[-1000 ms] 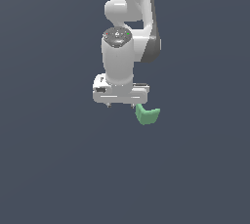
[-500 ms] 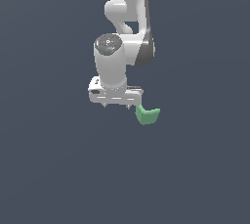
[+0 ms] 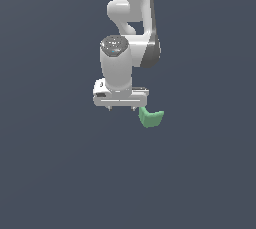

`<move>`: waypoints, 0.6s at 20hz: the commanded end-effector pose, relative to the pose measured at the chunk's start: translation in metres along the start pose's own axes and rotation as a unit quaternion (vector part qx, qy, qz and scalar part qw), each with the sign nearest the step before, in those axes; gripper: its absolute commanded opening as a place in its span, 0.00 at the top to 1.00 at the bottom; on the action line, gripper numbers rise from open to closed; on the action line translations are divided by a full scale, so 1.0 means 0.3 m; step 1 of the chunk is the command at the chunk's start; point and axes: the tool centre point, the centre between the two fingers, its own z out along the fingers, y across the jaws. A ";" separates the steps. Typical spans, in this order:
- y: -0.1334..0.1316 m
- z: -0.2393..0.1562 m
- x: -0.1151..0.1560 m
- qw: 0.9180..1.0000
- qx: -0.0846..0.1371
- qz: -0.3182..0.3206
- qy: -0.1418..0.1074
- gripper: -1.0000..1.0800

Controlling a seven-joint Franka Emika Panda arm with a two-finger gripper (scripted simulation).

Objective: Pick up the object and move it to a goal position.

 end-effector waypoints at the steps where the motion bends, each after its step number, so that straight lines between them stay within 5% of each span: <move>1: -0.017 0.003 -0.001 1.000 -0.001 -0.021 0.000 0.04; 7: -0.075 0.013 -0.006 0.995 -0.003 -0.097 0.002 0.04; 12: -0.142 0.023 -0.013 0.983 -0.006 -0.183 0.003 0.04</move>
